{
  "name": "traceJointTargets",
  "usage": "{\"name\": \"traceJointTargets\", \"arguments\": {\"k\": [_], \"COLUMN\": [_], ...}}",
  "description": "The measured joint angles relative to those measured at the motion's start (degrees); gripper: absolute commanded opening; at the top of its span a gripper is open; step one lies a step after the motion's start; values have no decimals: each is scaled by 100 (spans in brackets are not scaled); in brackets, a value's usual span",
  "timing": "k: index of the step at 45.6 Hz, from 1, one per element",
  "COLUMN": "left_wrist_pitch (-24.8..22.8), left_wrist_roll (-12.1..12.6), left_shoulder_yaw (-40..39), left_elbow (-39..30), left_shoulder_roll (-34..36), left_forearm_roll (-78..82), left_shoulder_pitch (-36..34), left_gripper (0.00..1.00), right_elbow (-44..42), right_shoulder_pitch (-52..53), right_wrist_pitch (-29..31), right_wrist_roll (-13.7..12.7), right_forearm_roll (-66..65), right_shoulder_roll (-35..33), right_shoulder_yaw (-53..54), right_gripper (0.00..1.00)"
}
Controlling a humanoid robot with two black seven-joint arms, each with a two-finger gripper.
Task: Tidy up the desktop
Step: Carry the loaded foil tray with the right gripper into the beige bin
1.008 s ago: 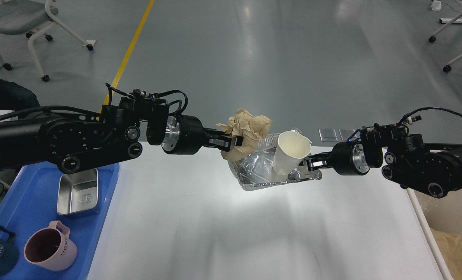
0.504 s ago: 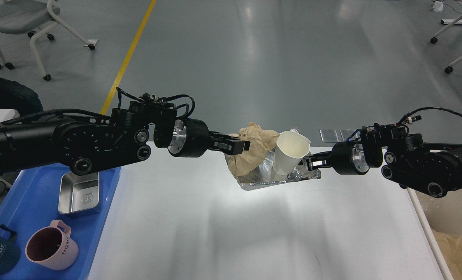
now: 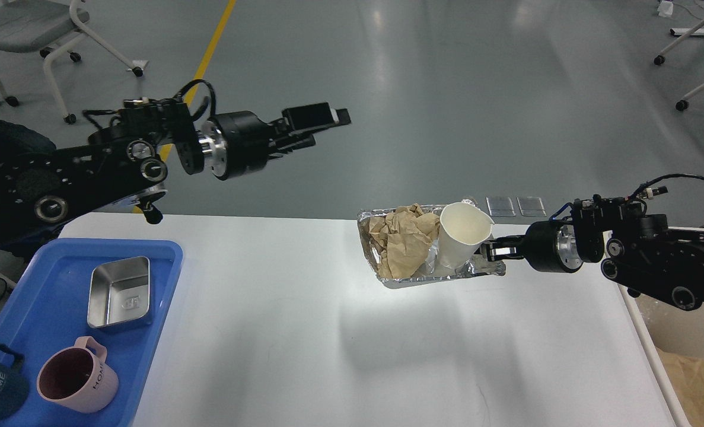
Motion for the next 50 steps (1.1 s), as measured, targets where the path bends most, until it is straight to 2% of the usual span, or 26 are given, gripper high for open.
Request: {"name": "traceJointTargets", "arguments": {"k": [6,12,18,26,40,50], "left_wrist_pitch": [297,370,394,473,454,346], "left_wrist_roll": [-30,-75,-42,-41,-183,-279], "left_shoulder_yaw": [-1194,-2846,-4400,-5851,-6472,-6713], "left_elbow": [40,68,71,99,655,857], "left_shoulder_roll": [375,386,-12,-669,-1143,-1358], "left_forearm_roll": [-195,-614,-822,-1102,-1962,-2142], "left_shoulder_pitch": [1087,2502,3563,4584,5298,5383], "left_gripper": [96,96,96,96,96,96], "right_elbow": [0,-1,11,54,-93,-613], "right_shoulder_pitch": [-200,-331,-468,-719,-1514,-2008], "right_wrist_pitch": [-35,-145,-188,-369,-853,-1008], "right_wrist_roll": [0,0,0,0,134,148], "right_forearm_roll": [10,47,302,874,1825,2715], "right_shoulder_roll": [-214,-578,-1006,-1815,-2460,-2551], "right_shoulder_yaw": [141,187,219,225,209,198], "right_gripper": [0,0,0,0,0,0]}}
